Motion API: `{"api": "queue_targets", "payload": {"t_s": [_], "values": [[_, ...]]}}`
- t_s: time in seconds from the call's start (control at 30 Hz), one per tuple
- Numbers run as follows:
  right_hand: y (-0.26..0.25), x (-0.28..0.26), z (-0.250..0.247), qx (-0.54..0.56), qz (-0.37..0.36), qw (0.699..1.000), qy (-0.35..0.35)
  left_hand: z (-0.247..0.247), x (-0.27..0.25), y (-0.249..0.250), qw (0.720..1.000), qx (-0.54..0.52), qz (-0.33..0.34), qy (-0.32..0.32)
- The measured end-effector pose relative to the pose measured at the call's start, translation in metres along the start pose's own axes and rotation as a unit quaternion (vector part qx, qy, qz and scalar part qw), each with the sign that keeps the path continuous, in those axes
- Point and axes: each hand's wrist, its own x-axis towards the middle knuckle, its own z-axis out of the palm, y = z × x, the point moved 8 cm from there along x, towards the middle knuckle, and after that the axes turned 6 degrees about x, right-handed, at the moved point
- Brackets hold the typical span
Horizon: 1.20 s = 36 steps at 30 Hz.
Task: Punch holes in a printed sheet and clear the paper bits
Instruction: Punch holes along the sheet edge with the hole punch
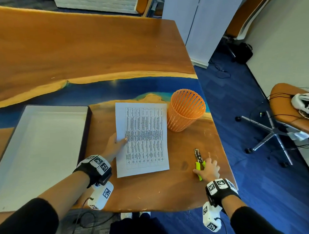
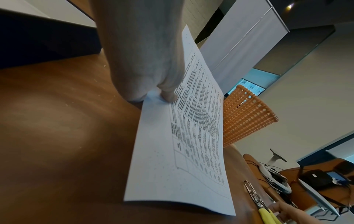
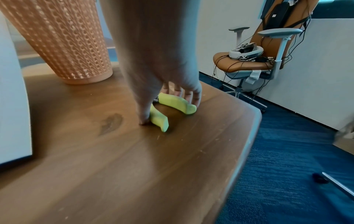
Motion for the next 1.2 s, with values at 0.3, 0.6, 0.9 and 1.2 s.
{"api": "queue_targets", "payload": {"t_s": [0.3,0.6,0.9,1.2], "values": [[-0.041,-0.016,0.017,0.115,-0.019,0.991,-0.065,-0.020,-0.005,0.005,0.999,-0.036,0.013,0.015],[-0.170,-0.087,0.048,0.288,-0.172,0.921,-0.200,-0.081,0.009,0.063,0.991,-0.040,0.081,0.094],[-0.234,-0.153,0.081,0.333,-0.246,0.854,-0.315,-0.118,0.018,0.124,0.976,-0.063,0.144,0.148],[-0.243,-0.178,0.097,0.342,-0.239,0.828,-0.375,-0.089,0.017,0.118,0.982,-0.073,0.127,0.120]]}}
